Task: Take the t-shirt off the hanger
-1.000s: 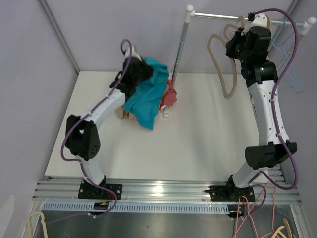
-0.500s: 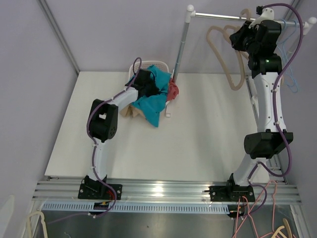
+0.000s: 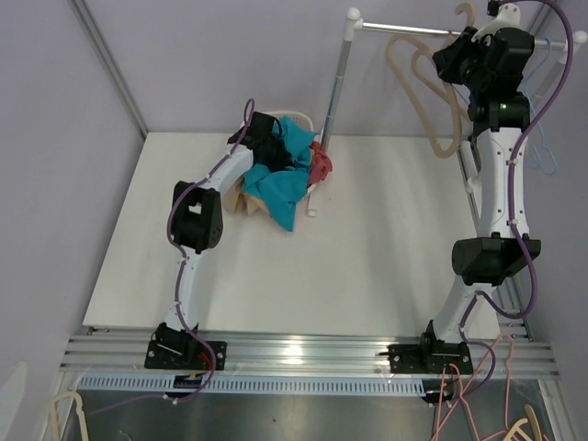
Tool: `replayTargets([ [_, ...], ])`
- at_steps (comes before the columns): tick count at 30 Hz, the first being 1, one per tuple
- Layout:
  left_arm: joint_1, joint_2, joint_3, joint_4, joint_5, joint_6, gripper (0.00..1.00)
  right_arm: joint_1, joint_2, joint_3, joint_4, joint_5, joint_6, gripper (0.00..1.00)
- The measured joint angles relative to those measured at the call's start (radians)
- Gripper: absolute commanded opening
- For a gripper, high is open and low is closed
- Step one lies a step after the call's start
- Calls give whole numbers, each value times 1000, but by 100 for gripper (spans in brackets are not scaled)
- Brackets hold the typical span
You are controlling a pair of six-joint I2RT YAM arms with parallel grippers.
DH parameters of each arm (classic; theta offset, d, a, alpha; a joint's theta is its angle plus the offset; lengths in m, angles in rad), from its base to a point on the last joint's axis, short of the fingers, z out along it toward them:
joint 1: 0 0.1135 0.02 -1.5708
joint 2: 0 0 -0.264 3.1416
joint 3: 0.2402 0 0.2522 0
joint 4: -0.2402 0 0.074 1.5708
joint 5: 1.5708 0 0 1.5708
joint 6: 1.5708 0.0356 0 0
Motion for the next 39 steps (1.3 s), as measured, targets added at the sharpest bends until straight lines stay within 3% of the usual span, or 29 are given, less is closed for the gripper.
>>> replayTargets([
  [4, 10, 75, 136, -93, 41, -3, 0, -3, 2, -3, -16, -4, 7, 0],
  [7, 20, 89, 151, -115, 74, -6, 0, -4, 3, -3, -17, -12, 16, 0],
  [11, 29, 86, 132, -107, 100, -6, 0, -6, 12, -3, -17, -23, 27, 0],
  [19, 31, -43, -72, -30, 65, -3, 1, -10, 35, -23, -26, -43, 41, 0],
  [25, 32, -104, -60, -87, -18, 37, 1, -10, 35, -27, -33, -57, 50, 0],
  [27, 32, -109, -24, -109, -40, 51, 5, -10, 35, -27, -33, -64, 56, 0],
  [31, 37, -112, 17, -121, -52, 66, 8, -10, 35, -27, -43, -70, 70, 26],
  [34, 38, -112, 18, -135, -52, 67, 13, -10, 35, -27, -56, -71, 78, 37],
  [39, 39, -112, 18, -148, -50, 68, 18, -14, 35, -27, -72, -63, 77, 41],
])
